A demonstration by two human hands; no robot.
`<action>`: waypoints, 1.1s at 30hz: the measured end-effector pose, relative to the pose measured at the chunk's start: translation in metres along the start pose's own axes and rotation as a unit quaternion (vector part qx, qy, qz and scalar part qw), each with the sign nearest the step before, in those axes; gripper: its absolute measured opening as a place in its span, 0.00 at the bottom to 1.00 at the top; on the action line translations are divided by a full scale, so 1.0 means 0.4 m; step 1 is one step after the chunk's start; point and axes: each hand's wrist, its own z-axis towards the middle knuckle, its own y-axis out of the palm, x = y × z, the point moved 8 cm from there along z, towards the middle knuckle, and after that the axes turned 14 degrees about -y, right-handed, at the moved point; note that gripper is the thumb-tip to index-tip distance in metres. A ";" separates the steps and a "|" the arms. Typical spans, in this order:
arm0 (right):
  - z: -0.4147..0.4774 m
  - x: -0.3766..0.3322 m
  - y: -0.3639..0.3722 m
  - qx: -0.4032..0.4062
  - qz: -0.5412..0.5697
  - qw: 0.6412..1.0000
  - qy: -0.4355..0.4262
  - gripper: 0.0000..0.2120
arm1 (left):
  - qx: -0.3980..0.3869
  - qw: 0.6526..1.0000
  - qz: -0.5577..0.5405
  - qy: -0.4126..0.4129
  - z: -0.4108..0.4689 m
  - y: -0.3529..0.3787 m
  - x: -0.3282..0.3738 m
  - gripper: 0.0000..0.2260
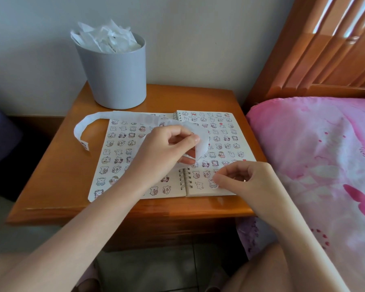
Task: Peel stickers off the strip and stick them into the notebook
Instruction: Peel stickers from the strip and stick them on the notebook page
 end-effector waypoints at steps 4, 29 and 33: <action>0.000 -0.001 0.001 -0.001 0.002 1.000 -0.004 0.03 | 0.001 1.000 0.002 0.000 0.000 -0.001 0.000 0.05; -0.003 -0.002 0.006 0.015 -0.056 0.998 -0.024 0.05 | 0.005 1.000 0.008 -0.003 -0.003 -0.002 0.003 0.05; -0.004 -0.004 0.009 0.017 -0.075 0.997 -0.033 0.05 | 0.006 1.000 0.009 -0.004 -0.002 -0.003 0.003 0.06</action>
